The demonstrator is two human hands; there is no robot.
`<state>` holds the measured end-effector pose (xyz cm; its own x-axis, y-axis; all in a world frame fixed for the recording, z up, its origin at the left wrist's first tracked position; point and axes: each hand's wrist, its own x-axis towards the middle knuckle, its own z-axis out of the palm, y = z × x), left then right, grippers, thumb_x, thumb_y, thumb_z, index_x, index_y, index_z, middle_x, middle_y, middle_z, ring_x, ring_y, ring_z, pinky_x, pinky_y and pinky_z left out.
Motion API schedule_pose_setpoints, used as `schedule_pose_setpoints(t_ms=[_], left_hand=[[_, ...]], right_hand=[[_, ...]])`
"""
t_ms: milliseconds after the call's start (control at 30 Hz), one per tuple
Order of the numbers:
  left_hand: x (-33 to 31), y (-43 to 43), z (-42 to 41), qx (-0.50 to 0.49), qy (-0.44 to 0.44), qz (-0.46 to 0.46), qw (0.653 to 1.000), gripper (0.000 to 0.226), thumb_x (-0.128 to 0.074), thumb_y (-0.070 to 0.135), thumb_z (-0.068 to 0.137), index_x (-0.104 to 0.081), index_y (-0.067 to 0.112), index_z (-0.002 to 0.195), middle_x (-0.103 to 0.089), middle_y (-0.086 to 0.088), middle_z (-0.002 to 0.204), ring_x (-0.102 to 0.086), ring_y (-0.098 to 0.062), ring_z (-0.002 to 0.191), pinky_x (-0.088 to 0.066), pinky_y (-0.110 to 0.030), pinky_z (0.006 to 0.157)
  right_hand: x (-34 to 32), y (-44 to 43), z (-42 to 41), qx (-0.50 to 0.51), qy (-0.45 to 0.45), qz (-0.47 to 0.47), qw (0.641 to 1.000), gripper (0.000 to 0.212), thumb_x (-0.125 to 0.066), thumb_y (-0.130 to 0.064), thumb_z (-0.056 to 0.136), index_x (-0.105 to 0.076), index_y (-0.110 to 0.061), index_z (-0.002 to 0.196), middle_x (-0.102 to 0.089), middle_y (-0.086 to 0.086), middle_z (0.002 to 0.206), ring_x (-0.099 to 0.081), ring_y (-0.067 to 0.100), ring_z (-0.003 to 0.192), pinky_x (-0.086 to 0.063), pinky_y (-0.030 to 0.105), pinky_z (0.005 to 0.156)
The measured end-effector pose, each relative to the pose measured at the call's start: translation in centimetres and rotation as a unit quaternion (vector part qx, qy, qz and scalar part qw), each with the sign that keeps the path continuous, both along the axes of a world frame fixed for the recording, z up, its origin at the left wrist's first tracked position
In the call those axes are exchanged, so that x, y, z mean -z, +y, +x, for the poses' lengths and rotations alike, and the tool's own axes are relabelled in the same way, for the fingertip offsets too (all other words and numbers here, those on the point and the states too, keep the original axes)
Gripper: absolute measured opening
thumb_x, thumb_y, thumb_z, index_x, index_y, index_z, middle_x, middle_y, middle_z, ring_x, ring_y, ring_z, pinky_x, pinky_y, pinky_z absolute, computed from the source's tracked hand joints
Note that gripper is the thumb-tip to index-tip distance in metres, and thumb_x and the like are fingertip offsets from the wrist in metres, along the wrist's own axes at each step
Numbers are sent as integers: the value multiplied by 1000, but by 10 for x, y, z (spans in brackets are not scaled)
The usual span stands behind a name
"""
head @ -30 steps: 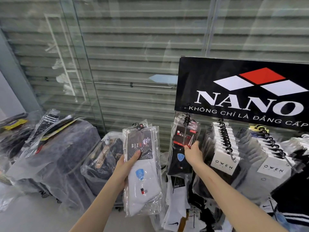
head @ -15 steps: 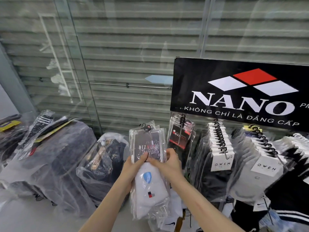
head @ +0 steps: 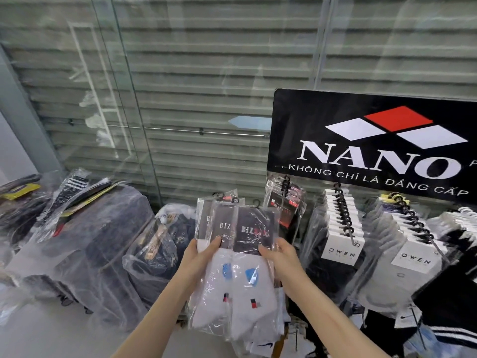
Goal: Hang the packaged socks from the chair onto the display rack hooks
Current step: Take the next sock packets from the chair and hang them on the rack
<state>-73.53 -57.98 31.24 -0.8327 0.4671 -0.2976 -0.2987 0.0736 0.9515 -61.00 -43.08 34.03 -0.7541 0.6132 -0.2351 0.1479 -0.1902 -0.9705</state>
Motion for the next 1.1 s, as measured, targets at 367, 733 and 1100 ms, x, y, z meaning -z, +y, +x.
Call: schedule_pose_setpoints(t_ms=[367,733,1100], left_hand=[[4,-6,-14,-26,-8,-3,1000,72,-74,40,77,-43,6,132,-71,-12,106,-72,-26,86,-57,-40,75],[2,-20,-18,-28,-30,21,999,67,-72,35,79,-44,6,133,-72,-11,103,-73,-21,77,-57,-32,60],[-5,5,1,11,-20,35,999,66,-75,39,74,-50,6,125,-72,-13,106,-72,-28,91,-56,-45,84]], right_hand=[[11,13,13,207,-10,155,966,8,-52,-9,91,-46,-13,94,-55,-3,83,-51,23,89,-35,31,75],[11,30,6,150,-56,267,950,15,-42,3,90,-33,-9,87,-46,12,79,-44,27,81,-24,28,64],[-13,34,-29,132,-220,205,945,41,-42,-23,96,-26,1,124,-40,22,129,-43,37,116,-36,42,91]])
